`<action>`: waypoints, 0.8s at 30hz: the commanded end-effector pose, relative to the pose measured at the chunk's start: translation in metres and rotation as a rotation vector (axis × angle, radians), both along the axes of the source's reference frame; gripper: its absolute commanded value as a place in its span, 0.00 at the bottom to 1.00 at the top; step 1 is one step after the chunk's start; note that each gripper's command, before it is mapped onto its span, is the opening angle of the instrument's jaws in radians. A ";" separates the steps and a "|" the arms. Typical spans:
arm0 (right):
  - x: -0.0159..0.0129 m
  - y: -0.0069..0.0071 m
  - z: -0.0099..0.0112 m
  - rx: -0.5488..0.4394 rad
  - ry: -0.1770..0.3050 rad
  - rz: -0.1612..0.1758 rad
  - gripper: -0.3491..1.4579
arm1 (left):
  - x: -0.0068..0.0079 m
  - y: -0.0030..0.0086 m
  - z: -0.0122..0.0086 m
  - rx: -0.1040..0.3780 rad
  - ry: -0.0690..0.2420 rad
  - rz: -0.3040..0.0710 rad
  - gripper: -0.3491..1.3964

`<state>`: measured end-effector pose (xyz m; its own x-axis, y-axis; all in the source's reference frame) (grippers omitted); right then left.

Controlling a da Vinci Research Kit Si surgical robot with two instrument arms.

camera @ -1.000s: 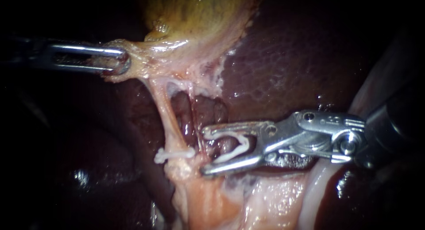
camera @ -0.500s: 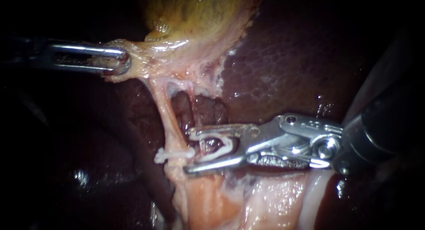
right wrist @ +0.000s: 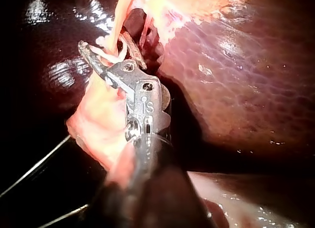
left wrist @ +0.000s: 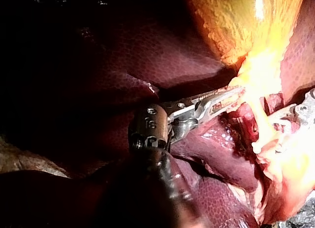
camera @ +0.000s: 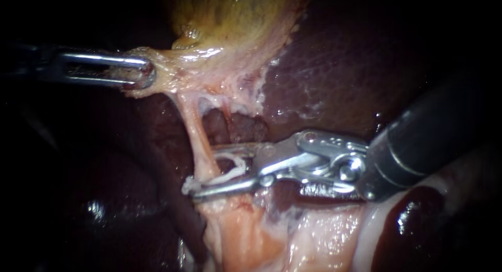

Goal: Clipping second clip left tube

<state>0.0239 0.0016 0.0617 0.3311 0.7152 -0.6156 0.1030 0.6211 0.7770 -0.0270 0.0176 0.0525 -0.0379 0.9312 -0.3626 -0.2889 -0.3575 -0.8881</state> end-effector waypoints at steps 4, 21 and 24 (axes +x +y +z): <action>0.0014 -0.0004 0.0001 0.000 0.004 -0.010 0.47 | -0.0001 0.0000 0.0000 0.000 0.000 -0.001 0.00; 0.0012 -0.0023 -0.0051 0.100 0.148 -0.073 0.45 | 0.0001 0.0000 0.0000 0.000 0.000 0.000 0.00; 0.0012 -0.0023 -0.0051 0.106 0.147 -0.073 0.44 | 0.0001 0.0000 0.0000 0.000 0.000 0.000 0.00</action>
